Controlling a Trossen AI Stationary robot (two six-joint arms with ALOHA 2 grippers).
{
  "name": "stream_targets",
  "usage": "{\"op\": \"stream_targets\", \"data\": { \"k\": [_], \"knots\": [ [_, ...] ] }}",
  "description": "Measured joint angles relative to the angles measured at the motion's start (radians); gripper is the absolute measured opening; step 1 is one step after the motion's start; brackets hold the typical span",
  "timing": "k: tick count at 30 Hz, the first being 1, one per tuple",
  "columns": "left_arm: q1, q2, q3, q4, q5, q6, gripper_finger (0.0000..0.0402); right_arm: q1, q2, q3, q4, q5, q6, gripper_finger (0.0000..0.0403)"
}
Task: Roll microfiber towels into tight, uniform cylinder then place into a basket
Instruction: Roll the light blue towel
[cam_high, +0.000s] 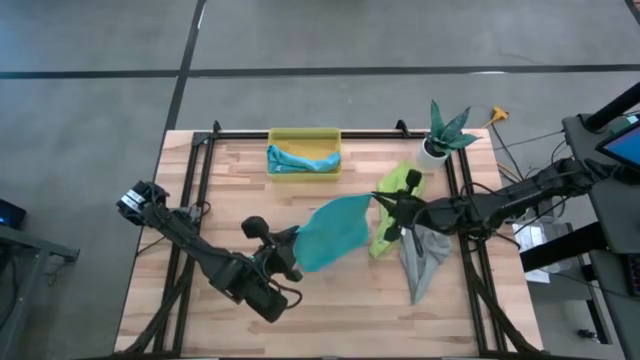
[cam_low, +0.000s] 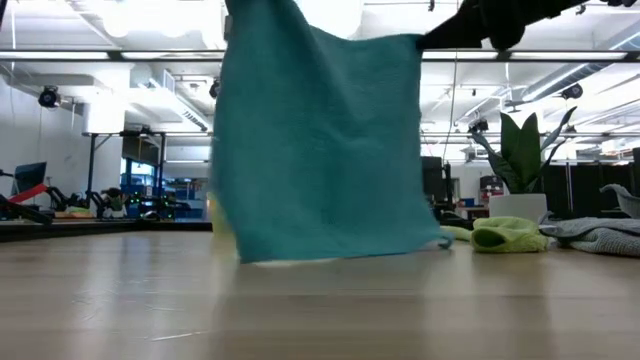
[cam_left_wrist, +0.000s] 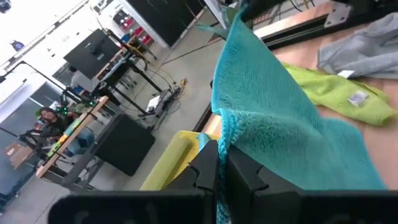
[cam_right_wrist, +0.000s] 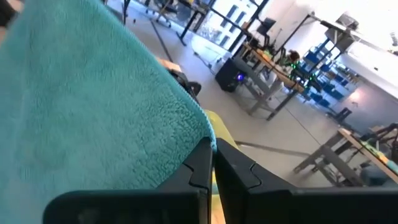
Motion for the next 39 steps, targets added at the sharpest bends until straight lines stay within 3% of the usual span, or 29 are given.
{"op": "stream_targets", "data": {
  "k": [4,14,21,25,32,39],
  "knots": [
    [0.000,0.000,-0.008,-0.021,-0.004,0.000,0.0000,0.000,0.000,-0.005,0.080,-0.001,-0.054,0.0008],
    [0.020,-0.007,-0.086,-0.066,-0.138,-0.001,0.0000,-0.027,0.061,-0.127,0.465,-0.006,-0.275,0.0008],
    [0.020,-0.011,-0.119,-0.068,-0.229,0.000,0.0000,-0.057,0.118,-0.155,0.620,-0.011,-0.335,0.0008],
    [0.008,-0.011,-0.103,-0.038,-0.243,0.035,0.0000,-0.040,0.141,-0.165,0.717,-0.073,-0.377,0.0008],
    [-0.045,-0.016,-0.091,0.180,-0.248,0.301,0.0000,0.022,0.140,-0.166,0.742,-0.079,-0.464,0.0009],
    [-0.051,-0.029,-0.113,0.174,-0.248,0.321,0.0000,-0.053,0.139,-0.166,0.697,-0.079,-0.403,0.0008]
  ]
}}
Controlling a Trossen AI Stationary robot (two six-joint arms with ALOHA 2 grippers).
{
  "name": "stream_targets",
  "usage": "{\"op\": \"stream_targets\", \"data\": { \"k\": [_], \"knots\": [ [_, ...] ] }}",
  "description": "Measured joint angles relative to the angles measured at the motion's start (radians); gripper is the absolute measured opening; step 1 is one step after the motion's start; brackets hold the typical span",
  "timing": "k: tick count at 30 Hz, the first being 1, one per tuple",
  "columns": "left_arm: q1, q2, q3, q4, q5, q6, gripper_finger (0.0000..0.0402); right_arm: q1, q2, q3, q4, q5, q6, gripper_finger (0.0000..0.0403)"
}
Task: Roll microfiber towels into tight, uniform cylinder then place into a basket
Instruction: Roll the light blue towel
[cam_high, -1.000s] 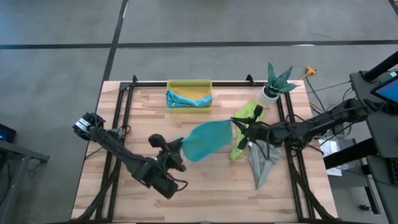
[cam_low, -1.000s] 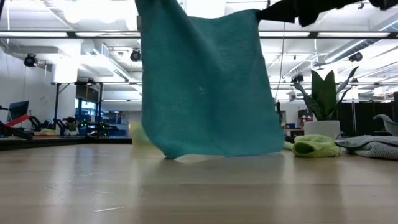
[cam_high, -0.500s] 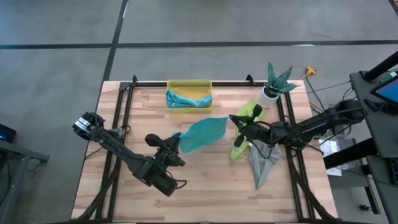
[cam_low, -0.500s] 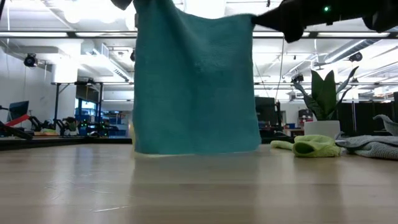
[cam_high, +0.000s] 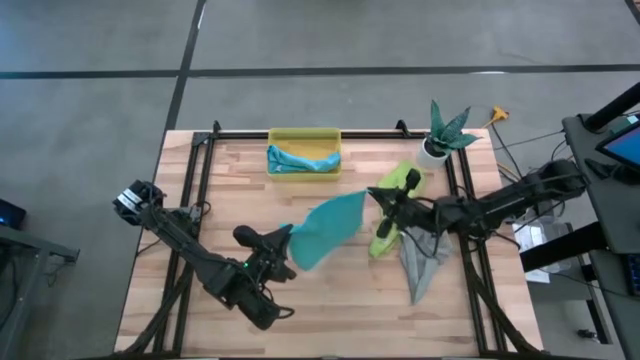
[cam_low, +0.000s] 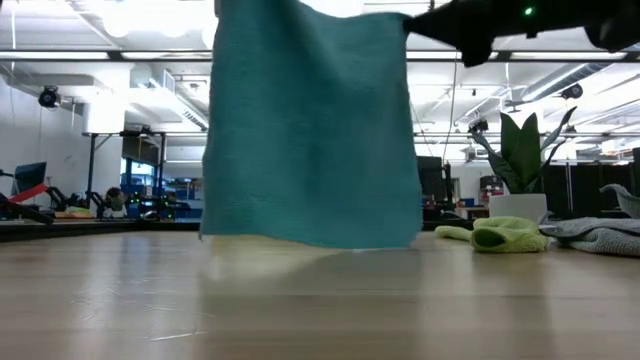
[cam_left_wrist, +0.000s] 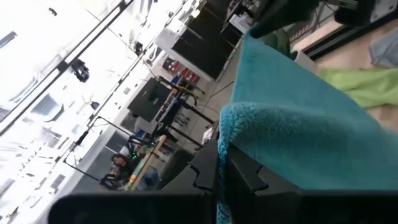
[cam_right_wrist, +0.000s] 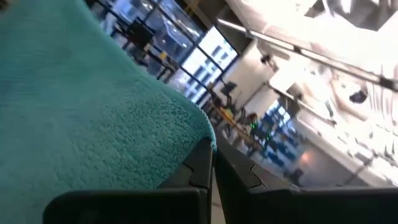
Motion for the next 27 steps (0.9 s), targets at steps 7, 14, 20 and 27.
{"op": "stream_targets", "data": {
  "k": [7,14,20,27],
  "knots": [
    [0.080,-0.081,-0.024,-0.099,0.001,-0.006,0.0000,-0.160,0.000,0.071,-0.005,-0.015,0.061,0.0008],
    [0.234,-0.243,-0.032,-0.191,0.189,-0.028,0.0000,-0.330,0.019,0.186,-0.220,-0.193,0.228,0.0009],
    [0.247,-0.305,-0.096,-0.234,0.323,-0.173,0.0000,-0.338,0.019,0.233,-0.467,-0.245,0.358,0.0008],
    [0.185,-0.231,-0.189,-0.234,0.655,-0.410,0.0000,-0.223,0.019,0.225,-0.783,-0.335,0.533,0.0008]
  ]
}}
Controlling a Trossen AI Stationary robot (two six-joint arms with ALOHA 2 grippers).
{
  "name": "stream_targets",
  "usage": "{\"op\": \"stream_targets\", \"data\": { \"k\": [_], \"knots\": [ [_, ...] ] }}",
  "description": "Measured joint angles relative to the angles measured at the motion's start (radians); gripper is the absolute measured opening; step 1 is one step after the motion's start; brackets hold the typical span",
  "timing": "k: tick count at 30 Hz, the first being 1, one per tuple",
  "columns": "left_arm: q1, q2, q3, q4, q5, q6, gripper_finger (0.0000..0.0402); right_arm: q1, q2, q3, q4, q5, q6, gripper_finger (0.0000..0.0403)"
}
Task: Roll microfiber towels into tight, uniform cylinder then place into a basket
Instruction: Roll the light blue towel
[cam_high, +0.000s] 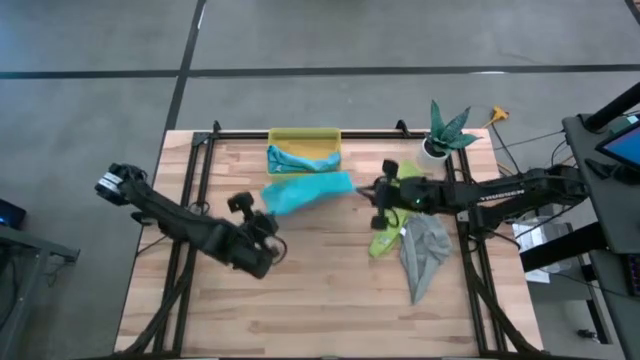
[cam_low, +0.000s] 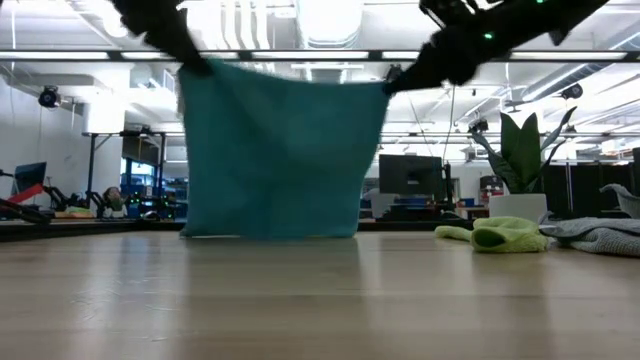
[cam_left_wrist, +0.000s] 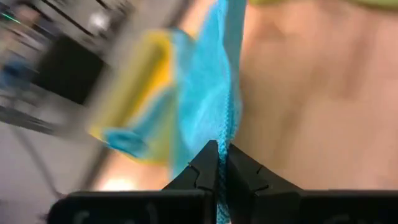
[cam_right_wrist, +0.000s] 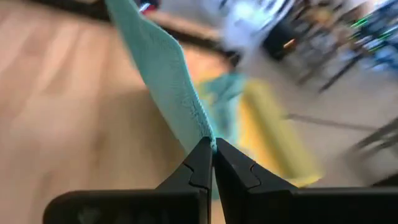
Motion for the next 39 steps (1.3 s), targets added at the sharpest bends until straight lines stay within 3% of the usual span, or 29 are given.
{"op": "stream_targets", "data": {
  "k": [6,13,18,21,31,39],
  "knots": [
    [-0.105,0.093,0.041,0.001,0.116,-0.115,0.0000,0.140,0.000,-0.005,-0.154,-0.038,0.114,0.0008],
    [-0.237,0.132,0.118,0.020,0.124,-0.235,0.0000,0.275,-0.001,-0.006,-0.212,-0.275,0.203,0.0008],
    [-0.302,0.181,0.105,0.138,0.140,-0.302,0.0000,0.351,0.003,-0.019,-0.288,-0.275,0.299,0.0008],
    [-0.319,0.242,0.100,0.189,0.200,-0.305,0.0000,0.374,0.005,-0.046,-0.311,-0.272,0.331,0.0008],
    [-0.337,0.450,0.130,0.279,0.327,-0.408,0.0000,0.383,0.005,-0.151,-0.224,-0.235,0.433,0.0008],
    [-0.343,0.465,0.138,0.314,0.331,-0.406,0.0000,0.384,0.005,-0.188,-0.144,-0.238,0.437,0.0008]
  ]
}}
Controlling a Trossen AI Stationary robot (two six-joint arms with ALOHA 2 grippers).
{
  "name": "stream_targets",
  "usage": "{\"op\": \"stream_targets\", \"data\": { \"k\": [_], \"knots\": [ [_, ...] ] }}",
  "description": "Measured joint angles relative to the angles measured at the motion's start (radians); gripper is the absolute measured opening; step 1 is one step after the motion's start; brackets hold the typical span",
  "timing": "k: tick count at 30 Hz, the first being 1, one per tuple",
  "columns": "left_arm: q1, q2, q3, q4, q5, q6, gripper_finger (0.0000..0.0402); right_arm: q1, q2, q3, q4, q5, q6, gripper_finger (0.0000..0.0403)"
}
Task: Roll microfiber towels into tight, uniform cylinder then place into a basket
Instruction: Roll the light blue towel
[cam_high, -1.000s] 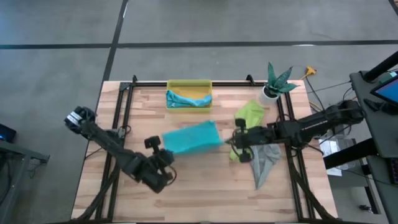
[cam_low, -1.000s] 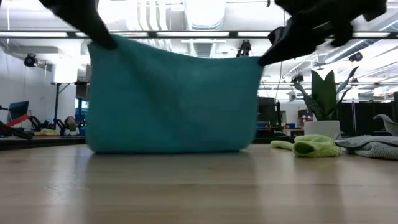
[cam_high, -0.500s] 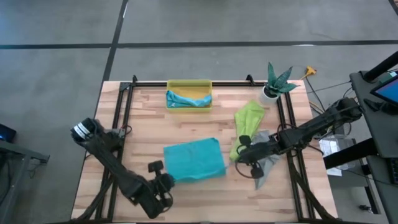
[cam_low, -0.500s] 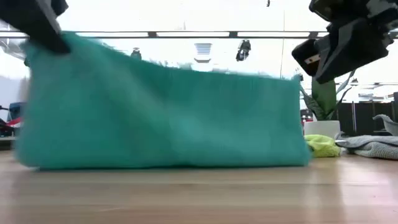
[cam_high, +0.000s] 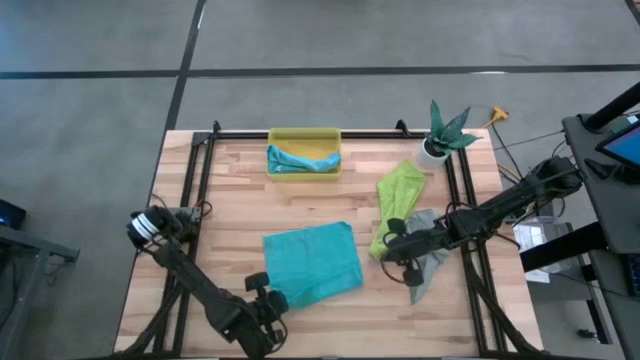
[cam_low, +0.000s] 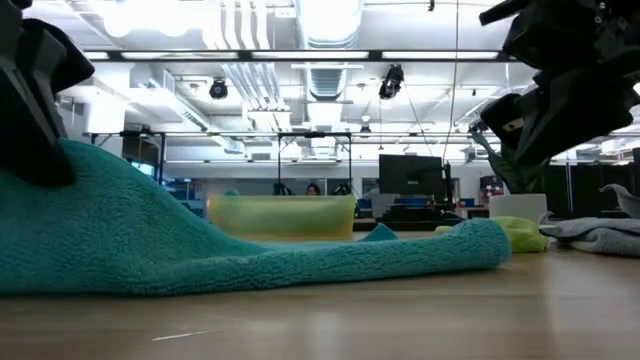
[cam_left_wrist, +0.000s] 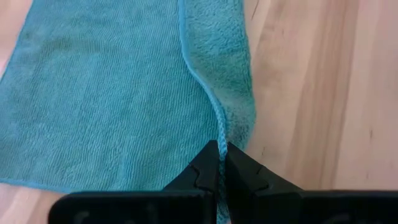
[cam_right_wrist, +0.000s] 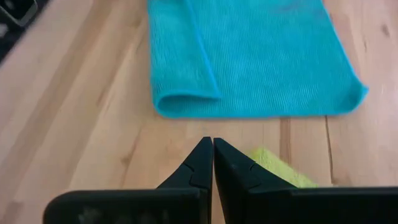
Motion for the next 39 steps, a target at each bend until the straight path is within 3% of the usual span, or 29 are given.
{"op": "stream_targets", "data": {
  "k": [16,23,30,34,39],
  "knots": [
    [0.002,-0.006,-0.027,0.002,-0.016,-0.003,0.0000,0.000,0.000,-0.049,0.193,0.013,-0.038,0.0015],
    [0.003,-0.006,-0.025,0.024,-0.017,0.021,0.0000,0.000,0.000,-0.084,0.231,0.015,-0.031,0.0089],
    [-0.008,-0.006,-0.023,0.139,-0.071,0.154,0.0000,0.000,0.000,-0.156,0.306,0.015,0.191,0.0184],
    [-0.007,-0.006,-0.026,0.145,-0.074,0.155,0.0000,0.000,0.000,-0.215,0.429,-0.042,0.300,0.0204],
    [-0.007,-0.003,-0.027,0.145,-0.074,0.155,0.0000,0.001,0.000,-0.248,0.533,-0.064,0.352,0.0201]
  ]
}}
